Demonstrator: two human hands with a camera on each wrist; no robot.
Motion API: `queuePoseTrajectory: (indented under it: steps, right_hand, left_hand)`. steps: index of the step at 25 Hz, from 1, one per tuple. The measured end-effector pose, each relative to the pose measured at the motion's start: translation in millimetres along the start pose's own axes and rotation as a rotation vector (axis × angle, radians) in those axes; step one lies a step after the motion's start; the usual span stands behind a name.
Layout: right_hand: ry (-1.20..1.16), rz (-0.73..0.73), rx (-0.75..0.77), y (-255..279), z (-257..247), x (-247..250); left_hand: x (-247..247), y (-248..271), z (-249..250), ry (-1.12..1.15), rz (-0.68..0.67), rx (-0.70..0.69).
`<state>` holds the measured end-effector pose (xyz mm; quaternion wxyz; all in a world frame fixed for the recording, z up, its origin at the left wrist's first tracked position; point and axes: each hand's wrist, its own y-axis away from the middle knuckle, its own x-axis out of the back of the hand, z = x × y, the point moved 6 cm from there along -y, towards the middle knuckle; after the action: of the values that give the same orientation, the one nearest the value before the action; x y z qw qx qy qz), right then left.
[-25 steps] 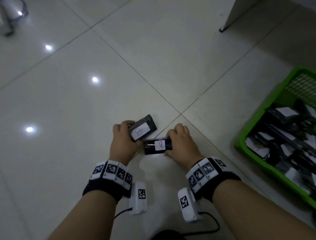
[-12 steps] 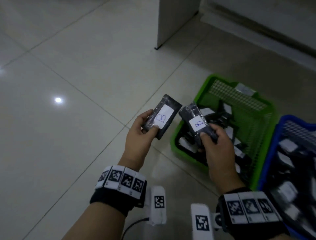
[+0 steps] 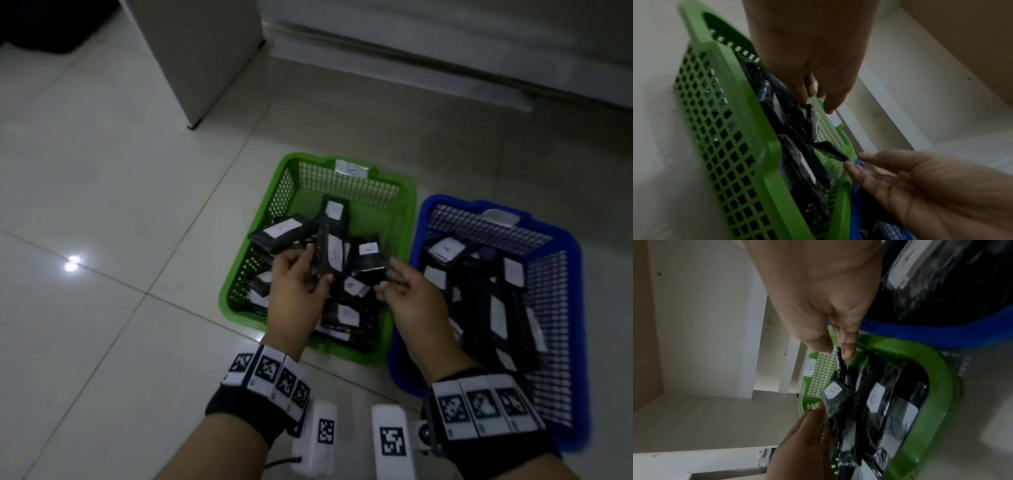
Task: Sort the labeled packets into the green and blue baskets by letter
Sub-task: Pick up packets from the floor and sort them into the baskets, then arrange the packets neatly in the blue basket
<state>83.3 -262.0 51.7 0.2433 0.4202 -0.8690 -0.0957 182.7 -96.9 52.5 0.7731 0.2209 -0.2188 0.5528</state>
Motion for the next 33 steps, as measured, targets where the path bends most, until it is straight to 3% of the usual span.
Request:
queuePoseTrajectory:
  steps: [3, 8, 12, 15, 17, 20, 23, 33]
  right_hand:
    - [0.149, 0.033, 0.145, 4.3, -4.5, 40.7]
    - [0.285, 0.140, 0.324, 1.2, 7.4, 111.5]
    - [0.343, 0.180, 0.308, -11.5, 34.4, 164.6]
    - [0.638, 0.325, 0.195, -17.1, 55.8, 187.1]
    - [0.779, 0.315, 0.058, -19.9, 69.4, 188.2]
    - [0.824, 0.230, -0.088, -23.6, 86.4, 180.9]
    - [0.838, 0.233, -0.101, -23.2, 89.5, 173.5]
    - [0.863, 0.329, -0.153, 13.3, 90.8, 134.6]
  left_hand:
    - [-15.7, 1.9, 29.6, -0.167, 0.084, -0.181]
    - [-90.3, 3.4, 86.6, -0.194, -0.136, -0.382]
    - [-154.6, -1.1, 85.3, -0.341, -0.347, -0.319]
    - [-168.5, 2.7, 76.7, -0.494, -0.325, -0.357]
    - [-168.7, 6.6, 77.2, -0.528, -0.284, -0.418]
    - [-166.9, 6.2, 75.1, -0.473, -0.336, -0.372]
    - [-160.4, 5.6, 74.0, -0.395, -0.375, -0.328]
    - [-125.2, 23.5, 56.3, -0.327, -0.413, -0.412]
